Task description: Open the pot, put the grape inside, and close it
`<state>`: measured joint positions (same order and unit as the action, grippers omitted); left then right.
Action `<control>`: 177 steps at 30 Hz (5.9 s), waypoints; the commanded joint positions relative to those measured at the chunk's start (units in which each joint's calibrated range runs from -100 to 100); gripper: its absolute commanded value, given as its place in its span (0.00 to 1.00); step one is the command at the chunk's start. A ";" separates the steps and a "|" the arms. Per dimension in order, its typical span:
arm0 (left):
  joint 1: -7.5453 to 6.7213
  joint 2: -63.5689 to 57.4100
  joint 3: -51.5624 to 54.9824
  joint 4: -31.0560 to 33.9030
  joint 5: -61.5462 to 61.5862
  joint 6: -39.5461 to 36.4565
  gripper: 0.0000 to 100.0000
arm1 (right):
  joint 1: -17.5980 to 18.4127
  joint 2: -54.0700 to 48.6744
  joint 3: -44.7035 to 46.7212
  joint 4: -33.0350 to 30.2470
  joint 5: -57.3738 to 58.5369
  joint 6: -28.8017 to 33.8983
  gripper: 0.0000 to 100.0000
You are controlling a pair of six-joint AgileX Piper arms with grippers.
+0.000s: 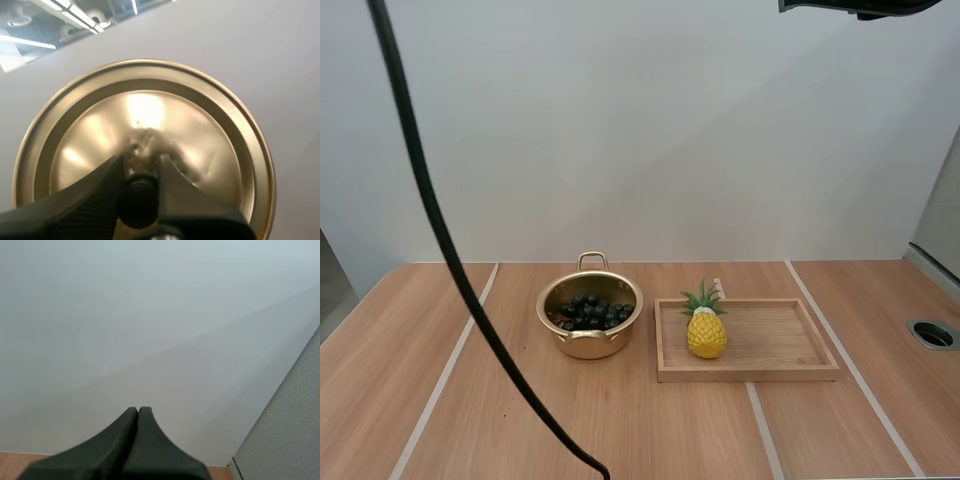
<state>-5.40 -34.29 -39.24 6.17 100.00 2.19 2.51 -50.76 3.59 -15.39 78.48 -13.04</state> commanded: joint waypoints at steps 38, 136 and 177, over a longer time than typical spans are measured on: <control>0.12 6.45 67.03 -13.80 -37.89 4.02 0.00 | -0.25 -3.78 -0.33 -0.87 7.33 0.00 0.00; 0.12 41.28 68.37 -15.29 -35.07 11.87 0.00 | -0.25 -7.97 -0.33 0.10 10.67 0.00 0.00; 0.12 23.29 63.06 -10.04 -52.34 5.15 1.00 | -0.25 -7.97 -0.33 0.10 10.67 0.00 0.00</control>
<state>-5.24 -8.05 26.01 -6.14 52.98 9.71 2.51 -58.03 3.59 -15.43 88.98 -13.04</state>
